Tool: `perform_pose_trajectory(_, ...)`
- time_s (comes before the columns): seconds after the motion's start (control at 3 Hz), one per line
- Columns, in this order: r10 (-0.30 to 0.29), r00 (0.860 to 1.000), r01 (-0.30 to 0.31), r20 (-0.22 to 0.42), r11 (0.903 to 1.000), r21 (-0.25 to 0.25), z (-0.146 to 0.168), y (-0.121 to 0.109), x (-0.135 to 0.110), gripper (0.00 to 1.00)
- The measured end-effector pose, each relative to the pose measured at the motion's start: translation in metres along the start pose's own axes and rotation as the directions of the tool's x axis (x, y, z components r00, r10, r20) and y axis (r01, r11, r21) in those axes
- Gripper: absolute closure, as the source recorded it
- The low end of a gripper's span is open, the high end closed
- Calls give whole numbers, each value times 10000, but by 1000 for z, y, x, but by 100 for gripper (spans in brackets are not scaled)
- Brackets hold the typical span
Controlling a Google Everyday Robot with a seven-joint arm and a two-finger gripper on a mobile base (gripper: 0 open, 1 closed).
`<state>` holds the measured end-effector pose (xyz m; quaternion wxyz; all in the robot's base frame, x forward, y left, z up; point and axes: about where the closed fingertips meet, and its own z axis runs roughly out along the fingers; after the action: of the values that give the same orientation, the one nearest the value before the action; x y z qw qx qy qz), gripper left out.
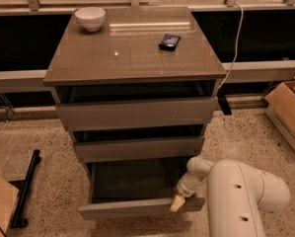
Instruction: Open bottom drawer
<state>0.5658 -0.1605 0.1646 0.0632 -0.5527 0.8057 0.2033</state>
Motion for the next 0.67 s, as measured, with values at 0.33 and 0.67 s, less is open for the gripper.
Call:
perform_pose_trajectory(0.33, 1080, 9915, -1152, -727, 9879, -1037, 11, 47, 52, 0)
perform_pose_trajectory(0.67, 1255, 9885, -1352, -848, 9835, -1202, 12, 55, 60, 0)
